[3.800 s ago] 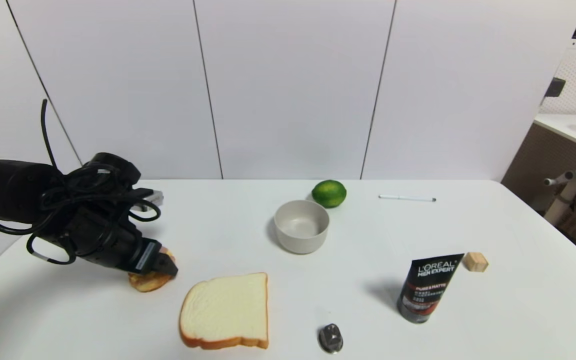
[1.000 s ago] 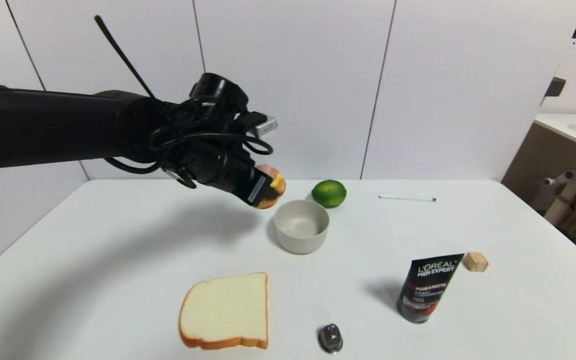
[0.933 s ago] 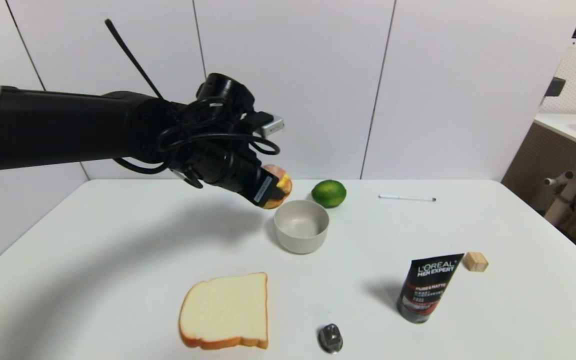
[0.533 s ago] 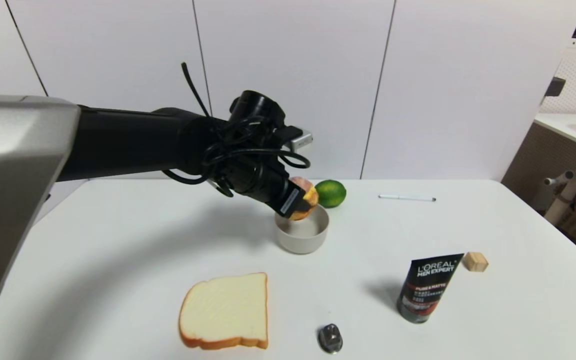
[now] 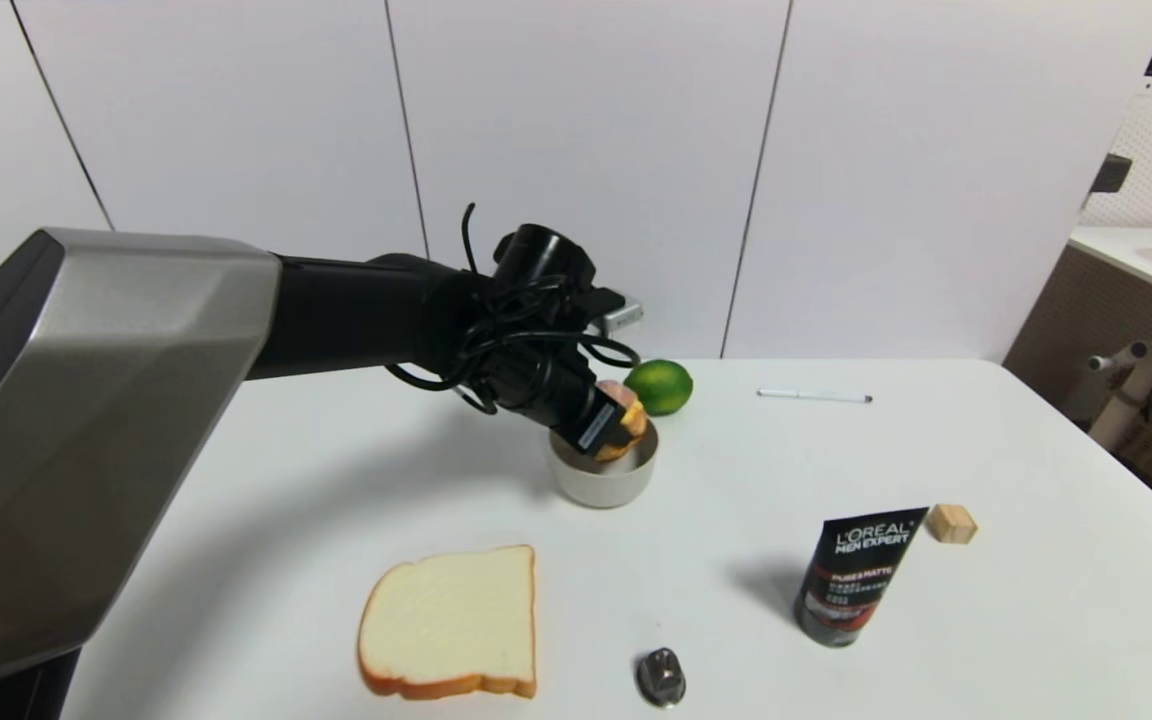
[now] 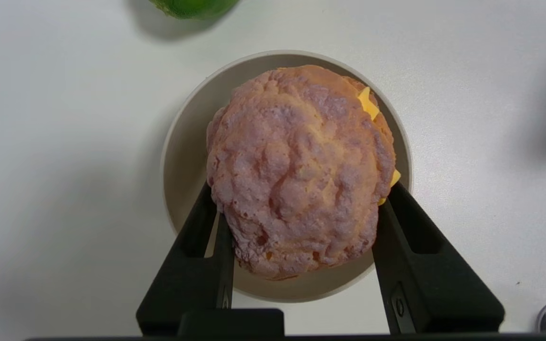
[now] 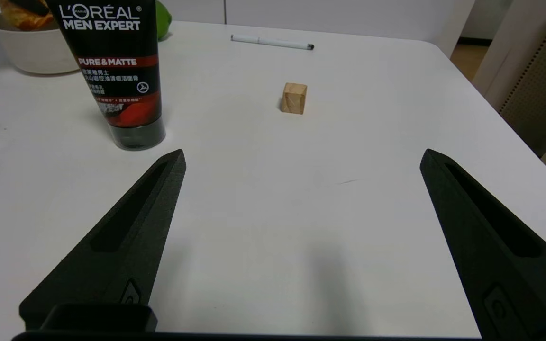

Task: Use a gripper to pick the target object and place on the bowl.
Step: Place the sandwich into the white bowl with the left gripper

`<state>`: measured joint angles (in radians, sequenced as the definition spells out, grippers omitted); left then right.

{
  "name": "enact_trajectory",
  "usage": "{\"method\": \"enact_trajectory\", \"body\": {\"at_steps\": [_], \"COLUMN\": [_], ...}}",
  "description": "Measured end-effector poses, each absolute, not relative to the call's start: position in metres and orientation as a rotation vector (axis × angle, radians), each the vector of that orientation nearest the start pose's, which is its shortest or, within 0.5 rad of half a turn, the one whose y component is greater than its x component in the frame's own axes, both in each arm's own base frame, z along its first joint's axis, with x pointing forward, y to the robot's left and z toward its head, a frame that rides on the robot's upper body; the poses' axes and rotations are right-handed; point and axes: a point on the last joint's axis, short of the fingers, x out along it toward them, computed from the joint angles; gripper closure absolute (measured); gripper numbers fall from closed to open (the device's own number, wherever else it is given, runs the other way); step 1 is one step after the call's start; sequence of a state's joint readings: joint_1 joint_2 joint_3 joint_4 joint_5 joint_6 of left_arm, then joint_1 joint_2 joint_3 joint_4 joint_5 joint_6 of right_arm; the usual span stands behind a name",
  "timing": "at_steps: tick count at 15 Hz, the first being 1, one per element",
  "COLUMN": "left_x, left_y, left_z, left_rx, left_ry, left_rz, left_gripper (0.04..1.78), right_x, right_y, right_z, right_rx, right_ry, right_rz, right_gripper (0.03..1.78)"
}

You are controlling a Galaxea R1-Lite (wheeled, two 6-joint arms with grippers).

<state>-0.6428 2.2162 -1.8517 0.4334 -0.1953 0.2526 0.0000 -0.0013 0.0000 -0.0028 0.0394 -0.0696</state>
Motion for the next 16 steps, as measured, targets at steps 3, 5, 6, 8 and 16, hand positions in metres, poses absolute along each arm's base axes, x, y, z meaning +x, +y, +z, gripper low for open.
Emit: {"method": "enact_trajectory", "body": {"at_steps": [3, 5, 6, 8, 16], "left_x": [0.353, 0.355, 0.355, 0.356, 0.357], "left_y": [-0.27, -0.271, -0.271, -0.271, -0.271], "left_z": [0.167, 0.164, 0.162, 0.16, 0.16], "left_rx": [0.415, 0.427, 0.429, 0.43, 0.429], "left_ry": [0.714, 0.717, 0.72, 0.725, 0.723], "left_rz": [-0.894, -0.898, -0.898, -0.899, -0.899], "left_gripper": [0.99, 0.99, 0.99, 1.0, 0.83], "right_x": [-0.023, -0.023, -0.023, -0.023, -0.023], "right_y": [0.001, 0.001, 0.001, 0.001, 0.001], "right_z": [0.076, 0.076, 0.076, 0.076, 0.076], "right_rx": [-0.07, -0.07, -0.07, -0.07, -0.07], "right_ry": [-0.005, -0.005, -0.005, -0.005, -0.005], "right_rz": [0.039, 0.04, 0.039, 0.039, 0.039], "right_gripper": [0.1, 0.1, 0.1, 0.1, 0.1]}}
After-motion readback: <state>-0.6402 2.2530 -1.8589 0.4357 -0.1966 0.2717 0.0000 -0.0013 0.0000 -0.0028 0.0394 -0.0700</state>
